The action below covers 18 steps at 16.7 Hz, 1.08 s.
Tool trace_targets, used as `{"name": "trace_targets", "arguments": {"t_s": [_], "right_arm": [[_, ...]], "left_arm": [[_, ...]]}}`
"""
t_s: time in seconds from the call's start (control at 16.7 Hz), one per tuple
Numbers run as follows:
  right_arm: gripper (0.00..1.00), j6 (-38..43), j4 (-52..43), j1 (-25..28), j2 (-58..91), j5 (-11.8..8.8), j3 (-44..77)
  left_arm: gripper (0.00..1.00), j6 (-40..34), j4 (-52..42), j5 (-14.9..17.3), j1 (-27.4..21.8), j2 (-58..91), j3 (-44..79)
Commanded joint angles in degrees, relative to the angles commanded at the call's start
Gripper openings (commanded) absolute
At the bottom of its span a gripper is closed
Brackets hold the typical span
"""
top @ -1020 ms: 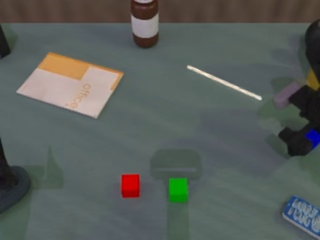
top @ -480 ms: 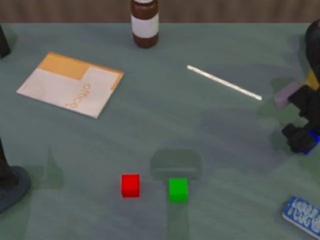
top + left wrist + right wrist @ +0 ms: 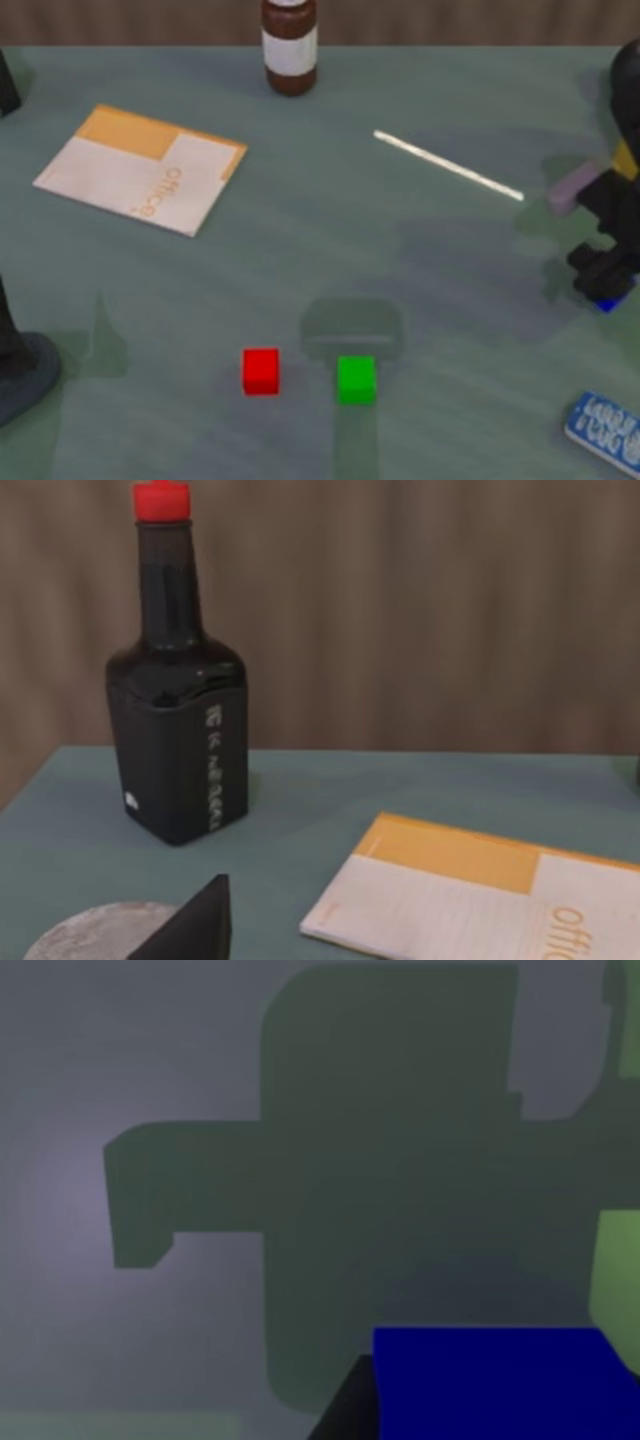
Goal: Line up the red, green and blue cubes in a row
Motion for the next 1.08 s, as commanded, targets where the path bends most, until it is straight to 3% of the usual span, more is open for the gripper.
{"name": "trace_targets", "arguments": {"t_s": [0.54,0.9,1.08], "right_arm": [[0.0,-0.18,-13.78,0.48,-5.87,-0.05,7.71],[0.0,0.68,-14.06,0.61,-6.1,-0.04,7.89],[0.0,6.28,-14.3,3.52,-6.47,0.15,7.97]], "left_arm": [[1.0,0.0,0.0,0.0,0.0,0.0,0.0],[1.0,0.0,0.0,0.0,0.0,0.0,0.0],[1.0,0.0,0.0,0.0,0.0,0.0,0.0]]}}
